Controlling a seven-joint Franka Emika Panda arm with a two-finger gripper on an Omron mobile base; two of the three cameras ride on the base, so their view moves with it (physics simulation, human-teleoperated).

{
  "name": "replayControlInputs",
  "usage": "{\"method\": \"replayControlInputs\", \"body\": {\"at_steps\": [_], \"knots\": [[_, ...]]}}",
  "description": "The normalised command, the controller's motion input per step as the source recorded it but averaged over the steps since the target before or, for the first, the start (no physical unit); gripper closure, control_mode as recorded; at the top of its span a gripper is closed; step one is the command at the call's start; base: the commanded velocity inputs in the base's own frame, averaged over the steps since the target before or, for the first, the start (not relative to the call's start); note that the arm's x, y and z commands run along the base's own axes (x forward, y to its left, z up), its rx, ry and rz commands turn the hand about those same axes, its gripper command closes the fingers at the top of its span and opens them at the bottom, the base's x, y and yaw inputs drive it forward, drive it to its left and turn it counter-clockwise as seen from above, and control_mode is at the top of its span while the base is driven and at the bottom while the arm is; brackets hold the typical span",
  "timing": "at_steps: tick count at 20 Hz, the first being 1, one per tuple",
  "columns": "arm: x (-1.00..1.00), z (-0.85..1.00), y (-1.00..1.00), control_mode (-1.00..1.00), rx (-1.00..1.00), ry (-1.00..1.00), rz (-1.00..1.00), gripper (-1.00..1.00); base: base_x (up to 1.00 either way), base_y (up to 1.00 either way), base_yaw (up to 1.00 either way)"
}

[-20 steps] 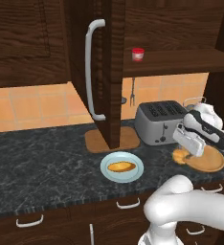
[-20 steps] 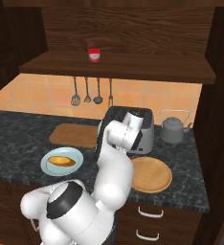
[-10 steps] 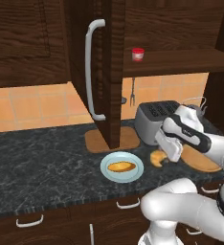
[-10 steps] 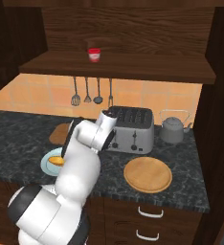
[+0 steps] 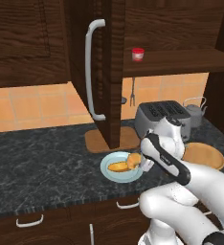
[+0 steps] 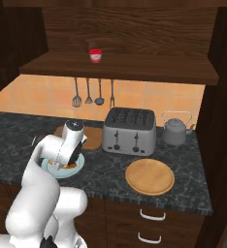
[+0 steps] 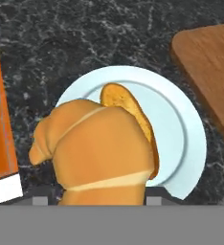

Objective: From the different types of pastries on the counter, select a croissant and place it on the cutting board. Then retrieve a jar of jam from the cabinet and place it alongside the croissant on the cutting board.

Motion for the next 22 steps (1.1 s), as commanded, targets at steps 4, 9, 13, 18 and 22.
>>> {"method": "replayControlInputs", "body": {"at_steps": [4, 9, 13, 18, 22], "knots": [[0.60, 0.33, 0.75, -1.00, 0.00, 0.00, -0.50, 1.00, 0.00, 0.00, 0.00], [0.72, 0.30, 0.14, -1.00, 0.05, 0.08, -0.37, 1.00, 0.00, 0.00, 0.00], [0.13, 0.00, -0.40, -1.00, 0.21, 0.04, -0.08, 1.00, 0.00, 0.00, 0.00], [0.53, 0.00, -0.12, -1.00, 0.28, 0.09, -0.20, 1.00, 0.00, 0.00, 0.00], [0.10, -0.03, 0.39, -1.00, 0.03, 0.01, -0.02, 1.00, 0.00, 0.00, 0.00]]}}
